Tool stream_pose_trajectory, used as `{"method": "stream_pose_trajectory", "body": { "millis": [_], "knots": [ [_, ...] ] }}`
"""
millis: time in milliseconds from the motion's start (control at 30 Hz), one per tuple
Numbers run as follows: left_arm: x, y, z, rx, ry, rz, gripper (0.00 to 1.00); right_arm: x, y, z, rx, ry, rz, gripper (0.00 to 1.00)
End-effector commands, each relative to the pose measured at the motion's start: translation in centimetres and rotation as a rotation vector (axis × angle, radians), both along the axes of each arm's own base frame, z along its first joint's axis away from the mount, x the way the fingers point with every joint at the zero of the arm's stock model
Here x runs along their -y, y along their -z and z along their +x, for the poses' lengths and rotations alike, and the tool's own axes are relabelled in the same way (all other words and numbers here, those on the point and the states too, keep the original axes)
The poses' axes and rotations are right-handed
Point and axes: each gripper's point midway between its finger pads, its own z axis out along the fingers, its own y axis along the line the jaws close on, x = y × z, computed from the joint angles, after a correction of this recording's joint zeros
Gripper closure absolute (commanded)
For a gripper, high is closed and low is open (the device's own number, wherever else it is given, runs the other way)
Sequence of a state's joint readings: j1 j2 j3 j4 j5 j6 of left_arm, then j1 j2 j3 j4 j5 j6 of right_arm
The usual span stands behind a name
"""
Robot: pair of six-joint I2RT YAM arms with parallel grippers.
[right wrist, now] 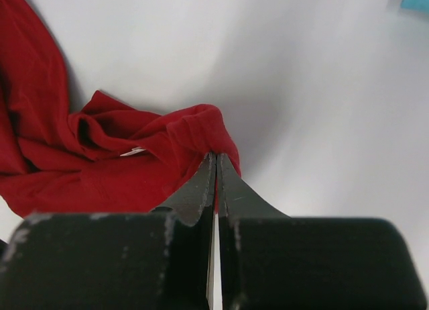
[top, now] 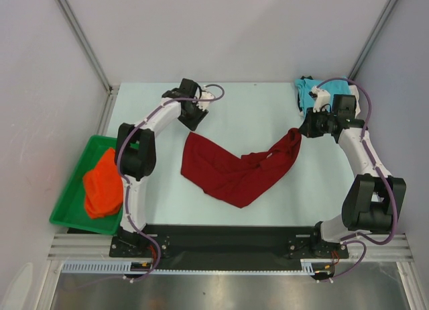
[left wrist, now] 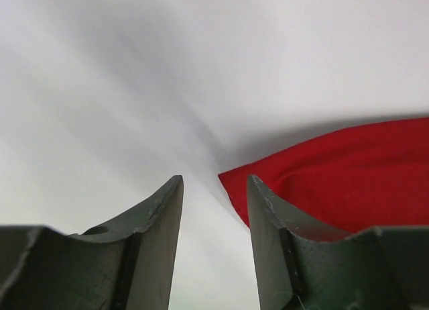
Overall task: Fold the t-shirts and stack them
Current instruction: Flatten the tshirt out
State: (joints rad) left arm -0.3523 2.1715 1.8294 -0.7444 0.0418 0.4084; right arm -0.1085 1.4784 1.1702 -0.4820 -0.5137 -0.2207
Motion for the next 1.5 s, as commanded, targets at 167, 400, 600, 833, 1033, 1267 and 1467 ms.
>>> {"method": "stream_pose_trajectory", "body": {
  "millis": [167,400,600,833,1033,1267,1467],
  "knots": [
    [1.2,-0.8,-0.6,-0.042,0.031,-0.072,0.53,0.1,-2.0,1.1,0.071,-0.016,-0.021,1.00],
    [1.1,-0.1,-0.7,-0.067,0.026,-0.082,0.53,0.1,-1.6,1.6,0.063,-0.015,-0.010,1.00],
    [0.0,1.0,0.0,-0.083,0.000,-0.078,0.53,-0.1,-1.5,2.1,0.062,-0.024,-0.010,1.00],
    [0.5,1.6,0.3,-0.106,0.024,-0.106,0.57,-0.1,-1.4,2.2,0.059,-0.028,-0.017,1.00],
    [0.9,1.3,-0.2,-0.123,0.049,-0.133,0.73,0.0,-1.4,2.1,0.064,-0.026,-0.024,1.00],
    [1.0,0.4,-1.7,-0.218,0.043,-0.229,0.50,0.0,-1.2,2.1,0.062,-0.024,-0.022,1.00],
    [-0.1,1.0,-1.2,-0.216,0.005,-0.218,0.51,-0.2,-1.0,2.2,0.058,-0.027,-0.013,1.00]
  ]
}}
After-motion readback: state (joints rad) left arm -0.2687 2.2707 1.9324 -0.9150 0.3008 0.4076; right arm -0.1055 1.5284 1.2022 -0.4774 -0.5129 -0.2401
